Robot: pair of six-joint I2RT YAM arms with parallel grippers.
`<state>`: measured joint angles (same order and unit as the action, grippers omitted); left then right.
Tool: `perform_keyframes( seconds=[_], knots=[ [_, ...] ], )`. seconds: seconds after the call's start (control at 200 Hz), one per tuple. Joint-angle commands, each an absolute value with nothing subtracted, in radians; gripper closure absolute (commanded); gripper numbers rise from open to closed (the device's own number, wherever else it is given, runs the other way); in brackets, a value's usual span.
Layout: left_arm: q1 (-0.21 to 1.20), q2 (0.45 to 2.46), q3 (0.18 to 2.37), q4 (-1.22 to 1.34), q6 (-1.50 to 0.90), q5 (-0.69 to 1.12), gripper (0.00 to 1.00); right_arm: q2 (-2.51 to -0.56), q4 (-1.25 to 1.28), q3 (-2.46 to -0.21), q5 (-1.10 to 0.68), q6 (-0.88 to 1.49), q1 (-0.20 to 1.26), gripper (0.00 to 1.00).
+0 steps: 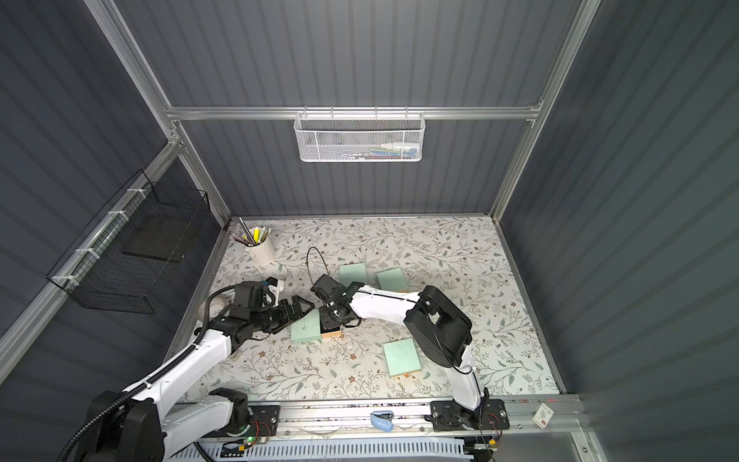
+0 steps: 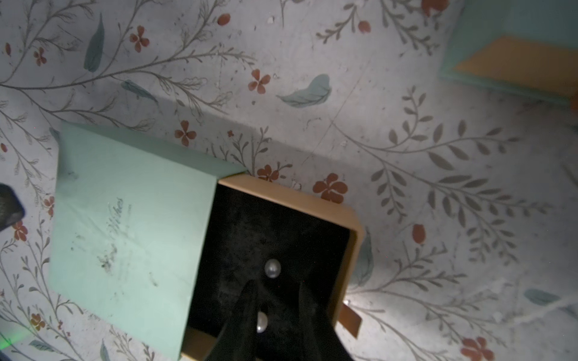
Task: Take out the earrings from the drawer-style jewelry box
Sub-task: Pick up the earring from the drawer.
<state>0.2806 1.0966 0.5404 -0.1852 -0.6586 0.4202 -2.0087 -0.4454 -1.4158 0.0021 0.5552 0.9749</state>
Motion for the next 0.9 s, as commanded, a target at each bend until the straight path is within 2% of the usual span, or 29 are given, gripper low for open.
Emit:
perform_keyframes(
  seconds=[0.0, 0.896],
  knots=[
    [0.278, 1.107, 0.522, -0.170, -0.660, 0.432, 0.00, -2.023, -0.459, -1.444, -0.002, 0.543, 0.976, 0.74],
    [0.277, 1.121, 0.498, -0.164, -0.652, 0.411, 0.00, -2.100, -0.482, -1.499, 0.049, 0.552, 0.977, 0.80]
  ],
)
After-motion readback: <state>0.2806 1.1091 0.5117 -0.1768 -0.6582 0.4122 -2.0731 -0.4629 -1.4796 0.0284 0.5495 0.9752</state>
